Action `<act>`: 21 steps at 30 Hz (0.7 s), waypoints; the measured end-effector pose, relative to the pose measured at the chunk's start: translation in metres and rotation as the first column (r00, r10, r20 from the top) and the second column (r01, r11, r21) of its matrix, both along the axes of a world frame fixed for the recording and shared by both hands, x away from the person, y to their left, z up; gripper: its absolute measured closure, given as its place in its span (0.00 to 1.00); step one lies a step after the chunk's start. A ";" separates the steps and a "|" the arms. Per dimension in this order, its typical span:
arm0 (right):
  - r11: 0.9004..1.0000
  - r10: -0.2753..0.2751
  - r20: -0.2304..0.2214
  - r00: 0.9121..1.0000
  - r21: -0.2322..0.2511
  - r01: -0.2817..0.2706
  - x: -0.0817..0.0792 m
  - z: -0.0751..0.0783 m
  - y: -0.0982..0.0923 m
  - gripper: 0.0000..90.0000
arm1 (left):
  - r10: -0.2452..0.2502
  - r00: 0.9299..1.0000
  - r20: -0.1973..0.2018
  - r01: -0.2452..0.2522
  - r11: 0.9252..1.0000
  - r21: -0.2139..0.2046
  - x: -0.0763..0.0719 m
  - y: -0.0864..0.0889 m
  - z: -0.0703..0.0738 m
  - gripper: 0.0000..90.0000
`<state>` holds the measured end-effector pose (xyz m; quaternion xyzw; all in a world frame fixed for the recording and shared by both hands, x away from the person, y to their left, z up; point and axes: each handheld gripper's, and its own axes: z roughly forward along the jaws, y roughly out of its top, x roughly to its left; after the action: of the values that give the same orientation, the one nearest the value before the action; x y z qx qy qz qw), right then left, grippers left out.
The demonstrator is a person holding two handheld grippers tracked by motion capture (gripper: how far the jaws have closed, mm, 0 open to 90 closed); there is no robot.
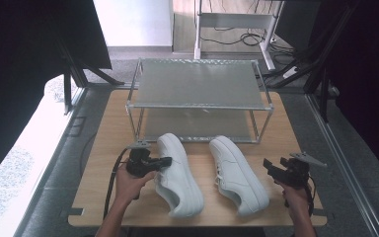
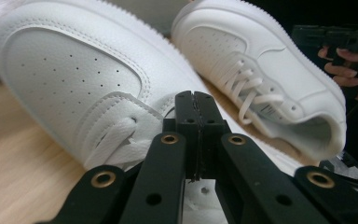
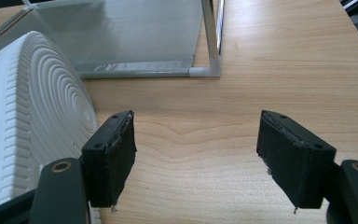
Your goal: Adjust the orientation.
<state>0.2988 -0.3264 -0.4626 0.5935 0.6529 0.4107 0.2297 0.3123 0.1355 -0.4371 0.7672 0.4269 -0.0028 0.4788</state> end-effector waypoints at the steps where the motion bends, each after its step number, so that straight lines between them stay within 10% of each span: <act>1: 1.000 -0.002 -0.001 1.000 0.000 0.002 0.000 0.000 0.000 0.31 | -0.010 1.000 0.001 0.010 1.000 -0.003 0.004 -0.005 0.001 1.00; 12: 1.000 -0.019 -0.009 1.000 0.003 0.019 -0.001 -0.003 -0.006 0.31 | -0.082 0.996 -0.044 0.085 0.993 0.077 0.047 -0.083 -0.012 1.00; 21: 1.000 -0.025 -0.009 1.000 0.005 0.025 -0.001 -0.003 -0.009 0.31 | -0.076 0.997 -0.029 0.077 0.996 0.043 0.035 -0.073 0.004 1.00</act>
<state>0.2979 -0.3351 -0.4655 0.6040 0.6454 0.4069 0.2301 0.3473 0.0626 -0.4327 0.7931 0.4037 -0.0225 0.4555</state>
